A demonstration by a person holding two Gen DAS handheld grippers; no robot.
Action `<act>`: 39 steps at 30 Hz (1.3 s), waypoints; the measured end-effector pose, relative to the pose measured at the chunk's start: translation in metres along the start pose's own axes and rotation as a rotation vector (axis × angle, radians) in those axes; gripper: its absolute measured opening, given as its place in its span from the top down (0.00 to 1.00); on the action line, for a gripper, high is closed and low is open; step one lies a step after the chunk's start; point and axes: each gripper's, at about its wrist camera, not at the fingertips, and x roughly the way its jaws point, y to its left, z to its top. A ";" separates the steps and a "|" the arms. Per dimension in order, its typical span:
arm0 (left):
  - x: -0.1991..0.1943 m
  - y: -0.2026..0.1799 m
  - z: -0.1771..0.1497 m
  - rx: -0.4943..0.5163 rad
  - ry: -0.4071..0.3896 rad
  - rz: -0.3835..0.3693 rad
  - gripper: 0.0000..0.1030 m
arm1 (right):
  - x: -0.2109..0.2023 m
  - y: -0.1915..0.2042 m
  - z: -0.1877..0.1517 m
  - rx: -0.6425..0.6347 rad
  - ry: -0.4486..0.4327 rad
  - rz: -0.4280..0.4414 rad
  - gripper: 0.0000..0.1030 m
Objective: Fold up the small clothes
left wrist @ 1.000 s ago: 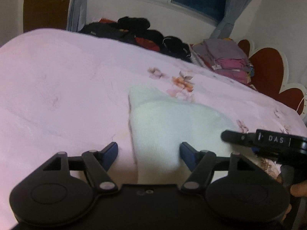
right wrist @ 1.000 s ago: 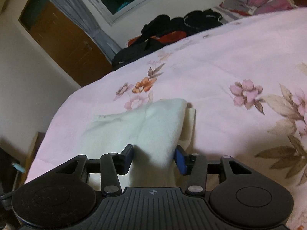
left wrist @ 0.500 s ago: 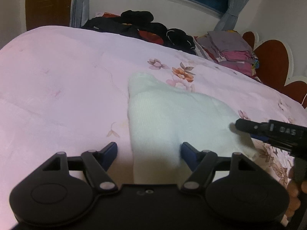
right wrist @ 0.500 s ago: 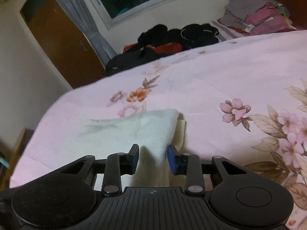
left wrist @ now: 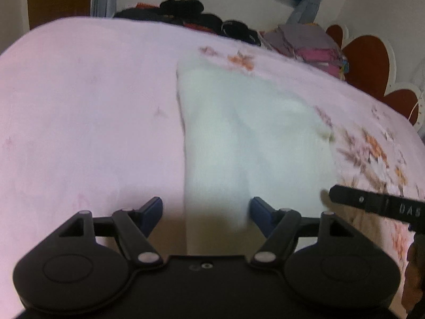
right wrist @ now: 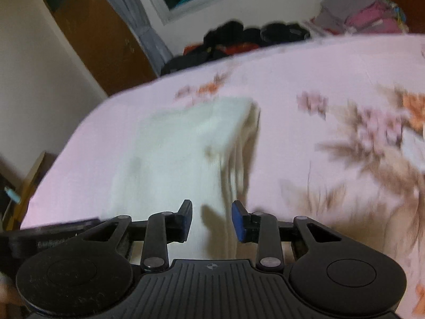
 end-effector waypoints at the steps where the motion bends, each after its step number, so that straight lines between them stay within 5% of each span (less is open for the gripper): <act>1: 0.001 0.000 -0.002 0.000 0.006 -0.005 0.30 | 0.001 0.000 -0.006 0.005 0.012 -0.004 0.68; 14: 0.002 -0.003 -0.011 0.074 0.011 -0.008 0.27 | 0.004 -0.011 -0.035 0.150 0.087 -0.026 0.81; 24: 0.007 -0.010 -0.005 0.078 0.043 0.014 0.16 | -0.006 0.028 -0.037 0.007 0.002 -0.226 0.73; 26: 0.008 -0.010 -0.005 0.079 0.052 0.021 0.14 | 0.002 0.030 -0.039 -0.007 0.039 -0.253 0.68; 33: 0.013 -0.013 -0.004 0.055 0.096 0.082 0.01 | 0.005 0.025 -0.041 0.004 0.044 -0.257 0.66; 39: 0.012 -0.013 -0.005 0.007 0.109 0.106 0.00 | 0.006 0.026 -0.042 0.011 0.034 -0.267 0.65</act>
